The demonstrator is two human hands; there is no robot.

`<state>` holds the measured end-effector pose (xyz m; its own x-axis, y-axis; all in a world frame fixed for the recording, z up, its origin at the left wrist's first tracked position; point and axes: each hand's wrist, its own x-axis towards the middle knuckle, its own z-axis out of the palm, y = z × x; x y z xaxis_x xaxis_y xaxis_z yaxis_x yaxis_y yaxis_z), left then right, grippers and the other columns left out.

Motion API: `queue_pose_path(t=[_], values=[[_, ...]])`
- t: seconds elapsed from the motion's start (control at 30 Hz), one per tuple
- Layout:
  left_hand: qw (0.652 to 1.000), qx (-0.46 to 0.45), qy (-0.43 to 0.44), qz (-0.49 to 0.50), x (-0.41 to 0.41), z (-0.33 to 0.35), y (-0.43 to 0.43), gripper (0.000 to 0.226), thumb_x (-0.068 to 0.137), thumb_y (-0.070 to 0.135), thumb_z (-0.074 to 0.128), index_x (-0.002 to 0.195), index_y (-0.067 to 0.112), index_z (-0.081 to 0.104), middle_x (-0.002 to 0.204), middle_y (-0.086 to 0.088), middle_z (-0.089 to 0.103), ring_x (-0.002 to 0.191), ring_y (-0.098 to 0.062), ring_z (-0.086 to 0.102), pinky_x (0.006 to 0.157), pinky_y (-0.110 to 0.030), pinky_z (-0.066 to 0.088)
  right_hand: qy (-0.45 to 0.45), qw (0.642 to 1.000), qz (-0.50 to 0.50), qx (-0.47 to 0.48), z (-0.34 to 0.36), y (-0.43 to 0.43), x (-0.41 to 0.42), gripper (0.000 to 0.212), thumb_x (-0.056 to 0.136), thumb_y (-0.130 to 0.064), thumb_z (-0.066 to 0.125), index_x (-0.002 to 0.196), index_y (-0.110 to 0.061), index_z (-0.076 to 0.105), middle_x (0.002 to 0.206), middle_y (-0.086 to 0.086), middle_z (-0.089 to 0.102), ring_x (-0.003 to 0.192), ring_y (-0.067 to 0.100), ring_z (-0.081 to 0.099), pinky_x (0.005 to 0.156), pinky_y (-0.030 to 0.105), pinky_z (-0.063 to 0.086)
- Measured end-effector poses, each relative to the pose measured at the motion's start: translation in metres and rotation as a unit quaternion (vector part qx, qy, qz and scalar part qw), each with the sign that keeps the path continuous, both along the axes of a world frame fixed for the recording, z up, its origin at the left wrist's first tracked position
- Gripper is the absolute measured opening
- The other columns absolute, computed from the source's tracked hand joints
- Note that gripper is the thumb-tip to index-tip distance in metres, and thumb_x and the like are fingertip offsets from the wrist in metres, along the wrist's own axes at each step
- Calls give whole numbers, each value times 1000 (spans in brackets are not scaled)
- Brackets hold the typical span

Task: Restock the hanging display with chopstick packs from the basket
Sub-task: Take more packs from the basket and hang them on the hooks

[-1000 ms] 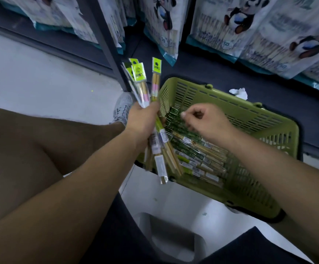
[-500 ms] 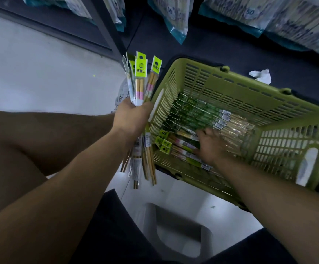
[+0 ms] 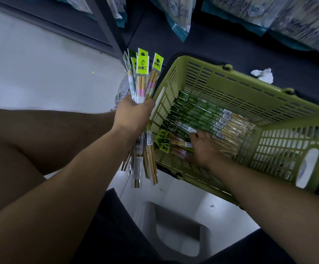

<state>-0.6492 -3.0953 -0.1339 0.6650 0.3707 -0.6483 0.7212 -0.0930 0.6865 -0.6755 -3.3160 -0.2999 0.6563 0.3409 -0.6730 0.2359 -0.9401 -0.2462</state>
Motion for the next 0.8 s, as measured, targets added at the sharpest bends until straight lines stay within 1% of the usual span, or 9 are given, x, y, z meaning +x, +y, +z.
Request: queue_pose_path(t=[0.13, 0.2, 0.3, 0.43, 0.5, 0.57, 0.63, 0.73, 0.8], values=[[1000, -2, 6, -1, -1, 2, 0, 46, 79, 27, 59, 111, -5, 59, 87, -14, 62, 79, -29, 63, 84, -68, 56, 0, 1000, -24, 3, -2, -6, 3, 91, 78, -57, 79, 151, -24, 36, 145, 11, 39, 133, 32, 36, 105, 44, 38], [1000, -3, 4, -4, -2, 3, 0, 38, 78, 27, 58, 106, 1, 63, 86, -13, 61, 78, -28, 62, 84, -68, 56, -10, 1000, -12, -6, -4, -6, 1, 87, 80, -56, 77, 151, -25, 36, 143, 11, 38, 132, 32, 35, 104, 45, 38], [1000, -5, -2, -6, -2, 3, 0, 26, 78, 27, 58, 100, 13, 63, 84, -13, 61, 76, -27, 61, 82, -68, 56, -19, 1000, 4, -3, -5, -8, 7, 77, 88, -51, 72, 151, -24, 37, 141, 11, 41, 132, 32, 37, 101, 43, 43], [1000, -6, 1, -3, -2, 2, 0, 24, 77, 27, 59, 98, 15, 62, 85, -11, 62, 76, -28, 61, 82, -69, 56, -28, 1000, -11, 7, -2, -14, 23, 66, 93, -47, 67, 147, -19, 43, 138, 12, 47, 130, 33, 42, 97, 42, 45], [1000, -2, -3, -3, -1, 2, -1, 23, 77, 27, 59, 96, 15, 62, 84, -10, 61, 75, -28, 60, 81, -67, 55, -28, 999, -23, 4, 0, -13, 19, 74, 91, -54, 66, 150, -18, 39, 141, 13, 44, 131, 33, 40, 97, 42, 44], [1000, 1, -2, -3, -1, 2, -1, 23, 77, 27, 59, 96, 14, 62, 84, -11, 61, 75, -27, 60, 82, -67, 56, -26, 999, -14, -13, 0, -11, 9, 90, 85, -60, 70, 154, -19, 30, 146, 14, 38, 135, 34, 35, 102, 44, 41], [1000, 4, -3, -7, -1, 3, -1, 23, 79, 28, 58, 97, 13, 63, 85, -11, 62, 76, -28, 61, 83, -66, 56, -27, 999, -6, -28, -1, -7, 1, 99, 82, -59, 75, 157, -19, 24, 151, 15, 32, 139, 35, 32, 108, 47, 37], [1000, 6, -2, -11, -1, 3, -2, 27, 79, 28, 58, 99, 11, 63, 85, -12, 61, 76, -27, 61, 82, -67, 56, -42, 999, -5, -31, -2, -4, 1, 91, 84, -50, 78, 153, -17, 29, 150, 16, 33, 138, 35, 33, 108, 47, 39], [1000, 7, -1, -6, -1, 5, -3, 34, 77, 29, 57, 100, 4, 63, 85, -13, 61, 77, -27, 61, 83, -67, 56, -41, 999, -3, -28, -2, -3, 2, 84, 85, -45, 77, 150, -16, 34, 146, 15, 37, 136, 35, 36, 105, 46, 42]])
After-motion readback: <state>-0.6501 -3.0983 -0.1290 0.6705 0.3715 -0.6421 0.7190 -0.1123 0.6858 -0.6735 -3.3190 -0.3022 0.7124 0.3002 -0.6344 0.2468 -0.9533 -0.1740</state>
